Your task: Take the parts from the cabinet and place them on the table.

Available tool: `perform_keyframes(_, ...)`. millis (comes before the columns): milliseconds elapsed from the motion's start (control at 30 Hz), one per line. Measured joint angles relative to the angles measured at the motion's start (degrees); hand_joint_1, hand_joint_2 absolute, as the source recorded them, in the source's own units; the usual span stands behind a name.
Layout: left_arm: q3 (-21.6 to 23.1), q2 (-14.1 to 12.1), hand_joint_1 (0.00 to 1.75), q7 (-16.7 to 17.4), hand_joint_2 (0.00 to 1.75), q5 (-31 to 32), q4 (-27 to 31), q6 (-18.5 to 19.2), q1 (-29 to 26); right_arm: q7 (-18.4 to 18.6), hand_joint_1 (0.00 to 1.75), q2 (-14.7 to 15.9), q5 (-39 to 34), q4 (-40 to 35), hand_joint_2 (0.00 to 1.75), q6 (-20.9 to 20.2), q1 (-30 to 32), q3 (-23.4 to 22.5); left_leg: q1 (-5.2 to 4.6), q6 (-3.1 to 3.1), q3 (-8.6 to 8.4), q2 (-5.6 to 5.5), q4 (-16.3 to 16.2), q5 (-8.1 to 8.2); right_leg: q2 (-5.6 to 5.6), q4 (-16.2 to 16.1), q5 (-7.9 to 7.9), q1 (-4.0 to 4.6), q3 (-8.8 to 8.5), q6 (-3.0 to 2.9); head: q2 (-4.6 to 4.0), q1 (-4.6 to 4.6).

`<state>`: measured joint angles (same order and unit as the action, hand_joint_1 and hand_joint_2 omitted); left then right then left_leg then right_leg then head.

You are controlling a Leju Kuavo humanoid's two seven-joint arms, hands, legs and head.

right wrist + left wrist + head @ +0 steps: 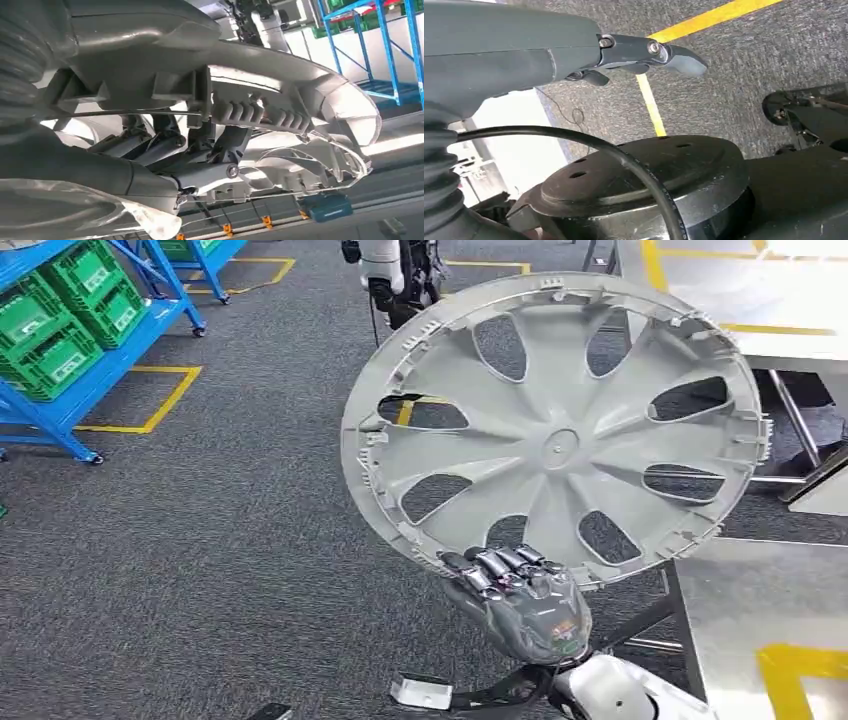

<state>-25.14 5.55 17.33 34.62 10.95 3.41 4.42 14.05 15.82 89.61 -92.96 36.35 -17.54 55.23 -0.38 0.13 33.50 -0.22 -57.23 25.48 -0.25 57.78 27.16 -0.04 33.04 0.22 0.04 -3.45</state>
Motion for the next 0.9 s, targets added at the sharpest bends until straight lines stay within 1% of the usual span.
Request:
perform_keyframes(33, -0.02, 0.0, 0.0, -0.2, 1.75, 0.07, 0.0, 0.07, -0.03, -0.04, 1.75, 0.0, 0.0, -0.07, 1.75, 0.04, 0.23, -0.07, -0.01, 0.02, 0.02, 0.0, -0.05, 0.03, -0.01, -0.03, -0.02, -0.04, -0.02, 0.02, 0.0, 0.0)
perform_keyframes(67, -0.02, -0.09, 0.0, -0.48, 1.75, 0.17, 0.0, 0.11, -0.08, -0.18, 1.75, 0.0, 0.0, -0.2, 1.75, 0.09, 0.54, -0.15, -0.25, 0.63, 0.27, -0.04, -0.45, 0.21, -0.08, -0.14, -0.17, -0.25, -0.02, 0.43, 0.0, -0.02)
perform_keyframes(133, -0.02, -0.09, 0.0, -1.07, 1.75, 0.26, 0.0, 0.2, -0.2, -0.44, 1.75, 0.0, -0.02, -0.31, 1.75, 0.2, 1.11, -0.55, -0.29, 1.01, 0.34, -0.01, -0.5, 0.25, -0.07, -0.17, -0.23, -0.27, -0.02, 0.61, 0.0, 0.0)
perform_keyframes(167, -0.02, -0.09, 0.0, -1.37, 1.75, 0.39, 0.0, 0.2, -0.2, -0.61, 1.75, 0.0, -0.02, -0.39, 1.75, 0.2, 1.3, -0.87, -0.32, 1.16, 0.22, -0.01, -0.41, 0.15, 0.03, -0.38, -0.36, -0.31, -0.03, 0.82, 0.0, -0.06)
perform_keyframes(200, -0.02, -0.07, 0.0, -1.64, 1.75, 0.55, 0.0, 0.2, -0.21, -0.81, 1.75, 0.0, -0.02, -0.63, 1.75, 0.22, 1.56, -1.2, -0.2, 1.48, -0.03, 0.03, 0.39, -0.29, 0.09, -0.78, -0.56, -0.09, -0.19, 1.11, 0.0, -0.07)
perform_keyframes(233, -0.02, 0.13, 0.0, -1.95, 1.75, 0.74, 0.0, 0.2, -0.29, -0.94, 1.75, 0.0, -0.02, -0.92, 1.75, 0.22, 2.0, -1.62, 0.62, 1.28, -0.68, 0.35, 1.87, -1.15, 0.23, -0.52, -0.06, -0.1, 0.28, 1.16, 0.0, 0.0)
perform_keyframes(267, -0.02, 0.11, 0.0, -2.08, 1.75, 0.85, 0.0, 0.22, -0.37, -1.03, 1.75, 0.0, -0.02, -1.03, 1.75, 0.33, 2.14, -1.92, 0.66, 1.49, -0.91, 0.59, 2.48, -1.37, 0.23, 0.88, 1.5, 0.0, 0.88, 1.45, 0.0, 0.26)
perform_keyframes(300, -0.02, 0.11, 0.0, -2.36, 1.75, 0.96, 0.0, 0.24, -0.42, -1.11, 1.75, 0.0, 0.0, -1.09, 1.75, 0.42, 2.15, -2.03, 0.78, 1.57, -0.77, 0.84, 2.47, -1.53, 0.28, 4.61, 3.78, -0.18, 2.52, 1.75, 0.0, 0.42)
perform_keyframes(333, -0.02, 0.15, 0.0, -2.66, 1.75, 1.03, 0.0, 0.44, -0.47, -1.38, 1.75, 0.0, 0.04, -1.09, 1.75, 0.44, 2.39, -2.21, 0.8, 1.56, -0.66, 1.11, 2.4, -1.53, 0.25, 9.05, 5.82, -0.47, 4.44, 2.05, 0.0, 0.46)
perform_keyframes(367, -0.02, 0.15, 0.0, -2.97, 1.75, 1.16, 0.0, 0.65, -0.56, -1.53, 1.75, 0.0, 0.07, -1.09, 1.75, 0.44, 2.83, -2.51, 0.81, 1.55, -0.59, 1.4, 2.38, -1.51, 0.25, 13.5, 7.59, -0.77, 6.47, 2.4, 0.0, 0.41)
perform_keyframes(400, -0.02, 0.17, 0.0, -3.13, 1.75, 1.18, 0.0, 0.7, -0.61, -1.6, 1.75, 0.0, 0.09, -1.09, 1.75, 0.44, 3.24, -2.69, 0.88, 1.47, -0.5, 1.69, 2.29, -1.47, 0.23, 15.98, 8.14, -1.04, 7.66, 2.72, 0.0, 0.41)
perform_keyframes(433, -0.02, 0.17, 0.0, -3.37, 1.75, 1.2, 0.0, 0.79, -0.63, -1.79, 1.75, 0.0, 0.07, -1.09, 1.75, 0.44, 3.59, -2.78, 1.03, 1.25, -0.44, 1.97, 2.15, -1.38, 0.13, 15.58, 7.16, -1.3, 7.43, 3.08, 0.0, 0.42)
perform_keyframes(467, -0.02, 0.17, 0.0, -3.69, 1.75, 1.27, 0.0, 0.79, -0.7, -1.92, 1.75, 0.0, 0.07, -1.09, 1.75, 0.42, 3.82, -2.84, 1.26, 0.84, -0.43, 2.27, 1.92, -1.23, -0.02, 12.4, 5.03, -1.62, 5.71, 3.51, 0.0, 0.42)
perform_keyframes(500, -0.02, 0.2, 0.0, -4.04, 1.75, 1.36, 0.0, 0.83, -0.78, -1.99, 1.75, 0.0, 0.04, -1.09, 1.75, 0.42, 3.88, -2.97, 1.62, 0.35, -0.42, 2.58, 1.48, -0.95, -0.41, 7.12, 2.42, -1.99, 2.84, 3.95, 0.0, 0.39)
perform_keyframes(533, -0.02, 0.15, 0.0, -4.2, 1.75, 1.36, 0.0, 0.83, -0.79, -2.08, 1.75, 0.0, 0.04, -1.09, 1.75, 0.42, 3.86, -3.17, 1.84, -0.19, -0.36, 2.79, 0.83, -0.6, -1.6, 2.06, 0.4, -2.33, -0.04, 4.44, 0.0, 0.44)
perform_keyframes(567, -0.02, -0.44, 0.0, -4.5, 1.75, 1.46, 0.0, 0.87, -0.77, -2.1, 1.75, -0.02, 0.02, -1.09, 1.75, 0.44, 3.8, -3.41, 1.5, -0.82, -0.29, 2.92, 0.32, -0.26, -3.33, 0.64, 2.21, -1.94, -0.84, 4.65, 0.0, 0.7)
perform_keyframes(600, -0.02, -0.4, 0.0, -4.78, 1.75, 1.6, 0.0, 0.87, -0.88, -2.21, 1.75, 0.0, 0.02, -1.25, 1.75, 0.5, 3.81, -3.56, 1.18, -1.32, -0.27, 3.16, -0.39, 0.21, -2.63, 0.36, 1.64, -2.23, -1.08, 3.56, 0.0, 0.68)
perform_keyframes(633, -0.02, -0.39, 0.0, -5.11, 1.75, 1.62, 0.0, 0.87, -1.03, -2.34, 1.75, -0.02, 0.04, -1.25, 1.75, 0.5, 3.94, -3.76, 1.07, -1.58, -0.38, 3.35, -0.27, 0.02, -2.03, 0.86, 1.74, -2.18, -1.08, 2.48, 0.0, 0.15)
perform_keyframes(667, -0.02, -0.39, 0.0, -5.33, 1.75, 1.64, 0.0, 0.89, -1.04, -2.38, 1.75, -0.02, 0.02, -1.25, 1.75, 0.5, 3.94, -3.87, 1.14, -1.83, -0.48, 3.57, -0.12, -0.19, -1.8, 1.15, 1.65, -2.06, -0.84, 2.08, 0.0, 0.2)
perform_keyframes(700, -0.02, -0.42, 0.0, -5.49, 1.75, 1.79, 0.0, 0.9, -1.03, -2.49, 1.75, -0.02, 0.02, -1.27, 1.75, 0.52, 3.98, -3.91, 1.29, -2.03, -0.54, 3.95, -0.08, -0.27, -1.27, 1.24, 1.55, -1.97, -0.64, 1.68, 0.0, 0.22)
perform_keyframes(733, -0.02, -0.37, 0.0, -5.66, 1.75, 1.94, 0.0, 0.94, -1.06, -2.56, 1.75, 0.0, 0.0, -1.27, 1.75, 0.52, 4.07, -4.04, 1.58, -2.4, -0.46, 3.59, -0.27, 0.38, -0.88, 1.07, 1.23, -2.08, -0.6, 1.11, 0.0, 0.11)
perform_keyframes(767, -0.02, -0.44, 0.0, -5.88, 1.75, 2.01, 0.0, 0.96, -1.07, -2.58, 1.75, 0.0, 0.0, -1.29, 1.75, 0.55, 4.1, -4.2, 1.61, -2.52, -0.08, 2.32, -1.7, 2.16, -0.62, 1.08, 1.06, -2.05, -0.45, 0.81, 0.0, 0.11)
perform_keyframes(800, -0.02, -0.44, 0.0, -6.05, 1.75, 2.03, 0.0, 0.96, -1.02, -2.54, 1.75, -0.02, -0.02, -1.29, 1.75, 0.55, 4.04, -4.33, 1.42, -2.47, 1.09, 1.42, -5.06, 4.68, -0.16, 1.08, 0.91, -1.96, -0.25, 0.54, 0.0, 0.04)
perform_keyframes(833, -0.02, -0.44, 0.0, -6.21, 1.75, 2.03, 0.0, 1.07, -0.91, -2.54, 1.75, -0.02, -0.02, -1.29, 1.75, 0.59, 4.0, -4.37, 1.18, -2.41, 2.87, 0.9, -10.35, 7.58, 0.32, 1.08, 0.75, -1.76, 0.01, 0.25, 0.0, -0.07)
perform_keyframes(867, -0.02, -0.44, 0.0, -6.34, 1.75, 2.03, 0.0, 1.27, -0.79, -2.54, 1.75, 0.0, -0.02, -1.27, 1.75, 0.59, 4.11, -4.37, 0.92, -2.24, 4.17, 0.74, -14.92, 9.65, 0.76, 1.09, 0.66, -1.53, 0.17, 0.04, 0.0, -0.04)
perform_keyframes(900, -0.02, -0.44, 0.0, -6.43, 1.75, 2.03, 0.0, 1.49, -0.73, -2.56, 1.75, 0.0, -0.02, -1.27, 1.75, 0.59, 4.3, -4.37, 0.58, -1.92, 4.65, 0.64, -18.15, 10.87, 1.32, 1.1, 0.61, -1.29, 0.24, -0.04, 0.0, -0.04)
